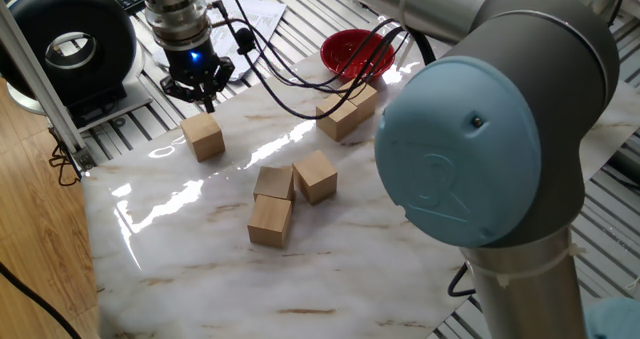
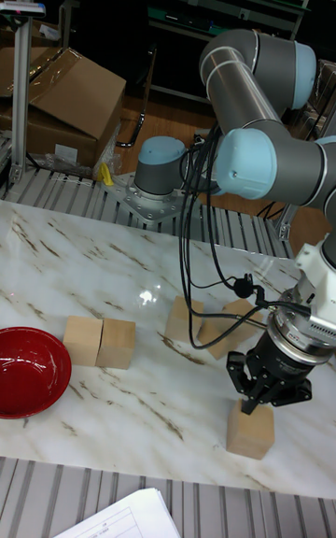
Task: Stack the blocks into a pyramid shape
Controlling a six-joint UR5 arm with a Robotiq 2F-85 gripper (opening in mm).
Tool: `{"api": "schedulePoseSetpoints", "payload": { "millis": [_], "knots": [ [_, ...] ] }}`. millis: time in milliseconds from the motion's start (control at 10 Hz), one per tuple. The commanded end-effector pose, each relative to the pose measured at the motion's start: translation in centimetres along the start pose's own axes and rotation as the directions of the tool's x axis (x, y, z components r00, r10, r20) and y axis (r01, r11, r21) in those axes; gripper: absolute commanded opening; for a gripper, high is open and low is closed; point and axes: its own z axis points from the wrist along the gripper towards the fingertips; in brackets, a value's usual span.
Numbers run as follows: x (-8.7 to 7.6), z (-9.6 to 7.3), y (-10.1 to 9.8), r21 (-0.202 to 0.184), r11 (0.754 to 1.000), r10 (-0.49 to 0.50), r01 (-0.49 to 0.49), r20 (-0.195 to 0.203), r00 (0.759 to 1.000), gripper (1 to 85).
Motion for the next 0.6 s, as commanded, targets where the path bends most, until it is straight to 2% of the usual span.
{"api": "schedulePoseSetpoints", "payload": {
  "millis": [0,100,200,300,400,500],
  "knots": [
    [1.1,-0.2,0.6,-0.034,0.994,-0.107,0.106,-0.041,0.993,58.7],
    [1.0,-0.2,1.0,-0.051,0.988,-0.146,0.144,-0.033,0.989,76.3],
    [0.3,-0.2,1.2,-0.058,0.981,-0.187,0.187,-0.005,0.982,85.0],
    [-0.6,-0.1,1.1,-0.061,0.977,-0.206,0.207,0.024,0.978,85.0],
    [-1.3,-0.1,0.5,-0.046,0.975,-0.216,0.217,0.033,0.976,85.0],
    [-1.2,-0.2,0.2,-0.047,0.976,-0.211,0.212,0.024,0.977,85.0]
  ]
}}
